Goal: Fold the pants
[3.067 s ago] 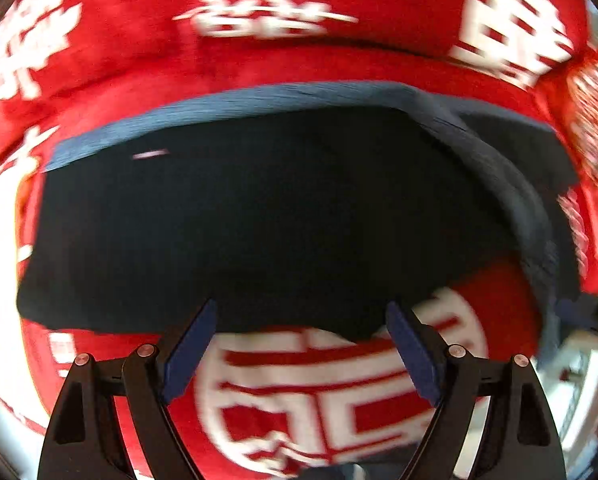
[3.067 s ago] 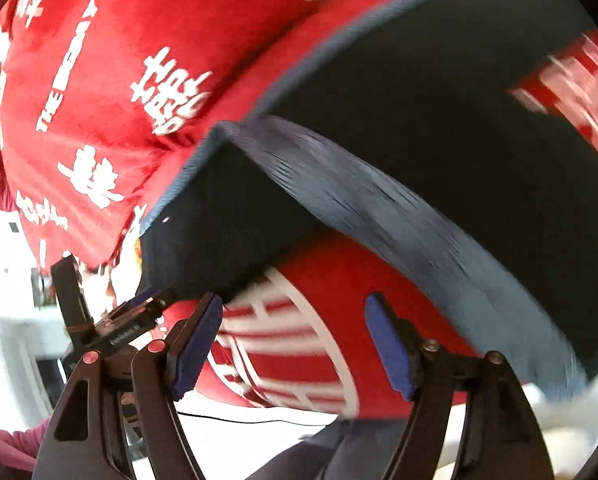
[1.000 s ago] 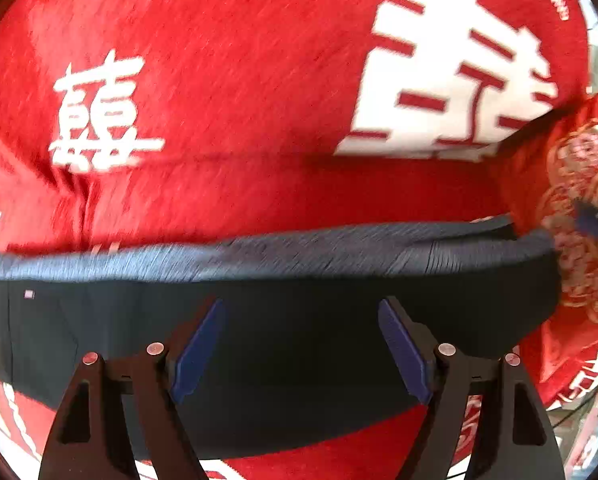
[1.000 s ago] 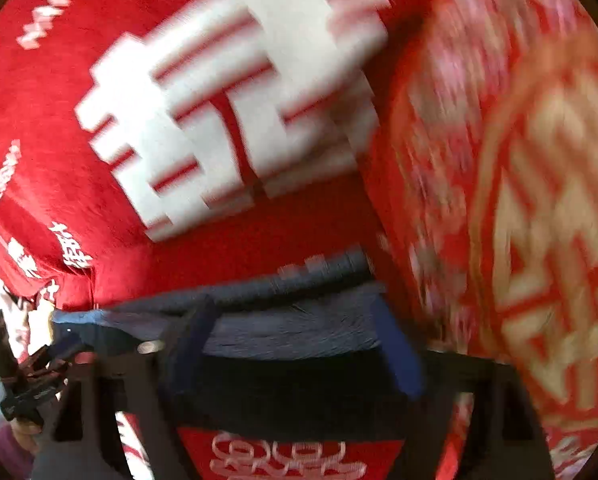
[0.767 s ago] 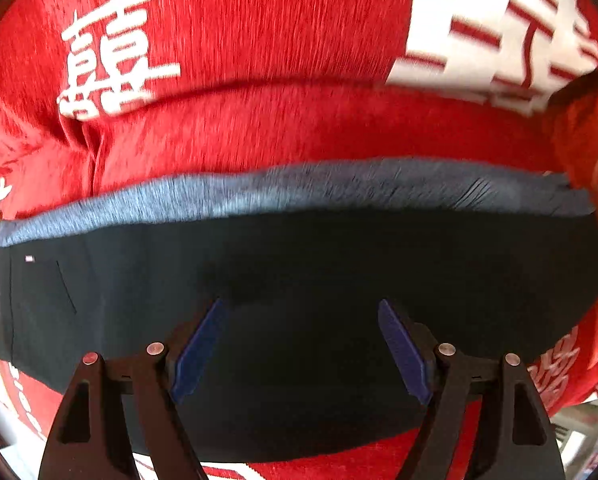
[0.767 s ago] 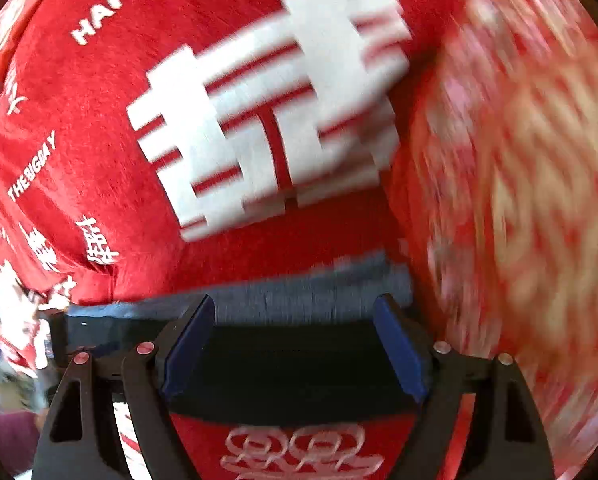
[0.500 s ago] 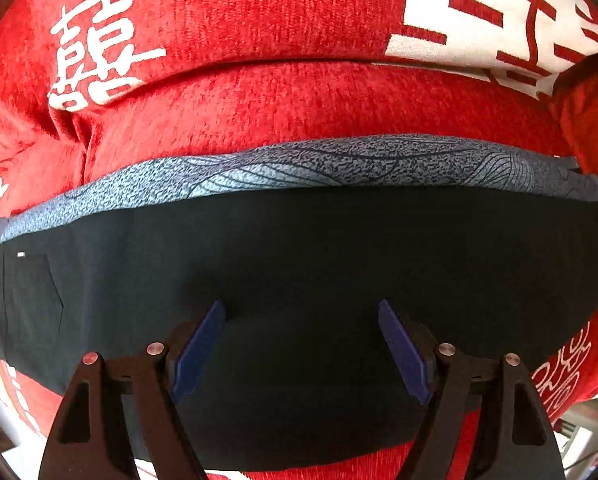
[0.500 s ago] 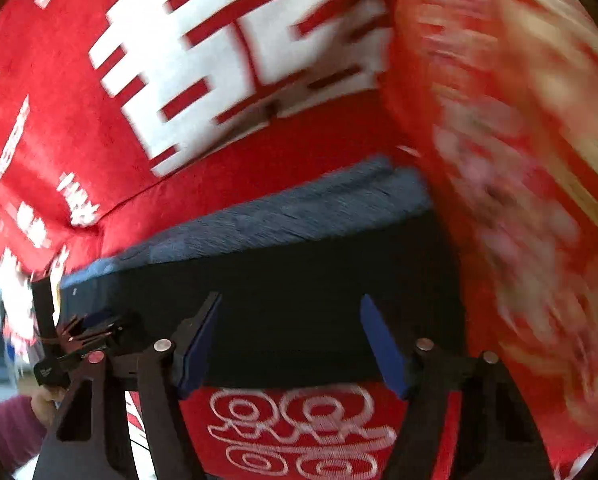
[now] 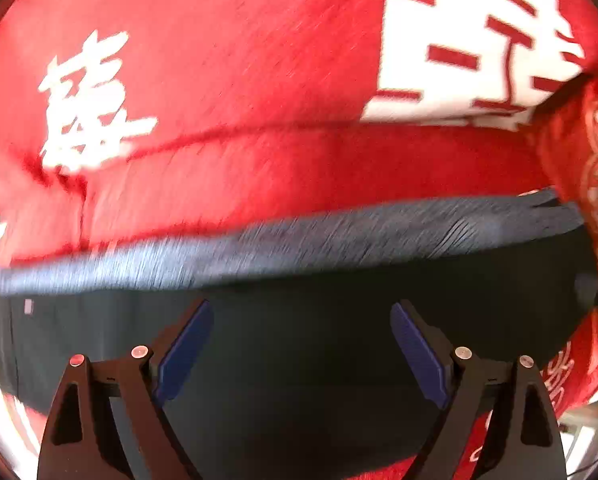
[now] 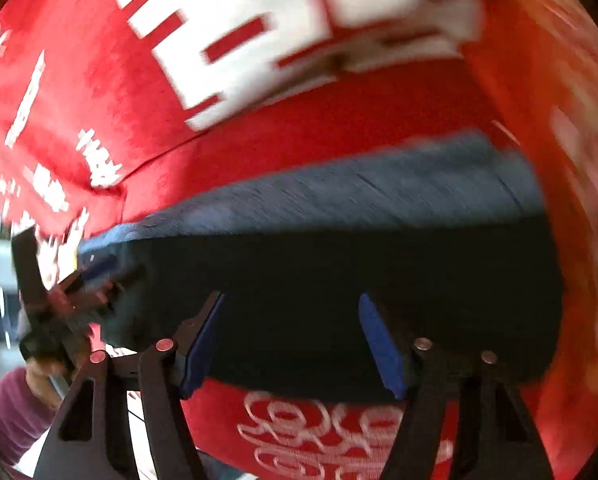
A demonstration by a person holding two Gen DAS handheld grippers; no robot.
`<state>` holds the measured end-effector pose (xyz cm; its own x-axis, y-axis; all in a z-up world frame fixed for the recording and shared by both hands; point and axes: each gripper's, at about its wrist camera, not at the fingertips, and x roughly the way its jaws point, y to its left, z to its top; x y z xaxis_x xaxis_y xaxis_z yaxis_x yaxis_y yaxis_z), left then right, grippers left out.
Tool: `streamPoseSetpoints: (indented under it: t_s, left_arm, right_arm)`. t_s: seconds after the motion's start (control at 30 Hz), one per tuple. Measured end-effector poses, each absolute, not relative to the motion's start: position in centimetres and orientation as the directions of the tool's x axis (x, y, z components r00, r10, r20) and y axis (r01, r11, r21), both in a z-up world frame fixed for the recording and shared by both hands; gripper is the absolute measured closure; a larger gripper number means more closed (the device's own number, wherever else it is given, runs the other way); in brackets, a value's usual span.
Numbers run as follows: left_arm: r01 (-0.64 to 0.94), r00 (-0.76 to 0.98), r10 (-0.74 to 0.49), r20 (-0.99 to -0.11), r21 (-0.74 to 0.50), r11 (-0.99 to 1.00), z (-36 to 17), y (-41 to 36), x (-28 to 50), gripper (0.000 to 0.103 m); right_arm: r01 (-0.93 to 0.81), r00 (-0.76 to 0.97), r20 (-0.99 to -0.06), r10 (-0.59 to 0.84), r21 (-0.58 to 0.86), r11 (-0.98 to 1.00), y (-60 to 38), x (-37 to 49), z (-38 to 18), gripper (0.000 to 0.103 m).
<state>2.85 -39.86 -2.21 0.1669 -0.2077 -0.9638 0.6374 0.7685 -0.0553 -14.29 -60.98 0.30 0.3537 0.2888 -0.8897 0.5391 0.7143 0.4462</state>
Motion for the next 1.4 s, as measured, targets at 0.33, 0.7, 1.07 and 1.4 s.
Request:
streamPoseSetpoints:
  t_s: [0.33,0.7,1.07,1.4]
  left_arm:
    - [0.887,0.034,-0.203,-0.979,-0.064,0.457,-5.5,-48.0,2.9,0.012]
    - [0.871,0.131,-0.184,-0.974,0.025,0.49,-4.4,-48.9,1.8,0.051]
    - [0.701,0.163,-0.108,-0.981,0.038,0.712,-4.6,-42.2,2.0,0.021]
    - [0.593,0.142,-0.111,-0.984,-0.005,0.805,-2.8,-33.6,-0.3,0.021]
  right_arm:
    - [0.841,0.377,-0.919,0.115,0.391,0.374,-64.2,-26.8,-2.4,0.032]
    - [0.748,0.516,-0.856,0.006,0.454,0.484,-66.8,-23.4,2.2,0.094]
    - [0.814,0.363,-0.924,0.119,0.376,0.443,-64.4,-24.4,-2.3,0.037]
    - [0.716,0.349,-0.917,0.193,0.394,0.576,-57.9,-20.3,-0.8,0.037]
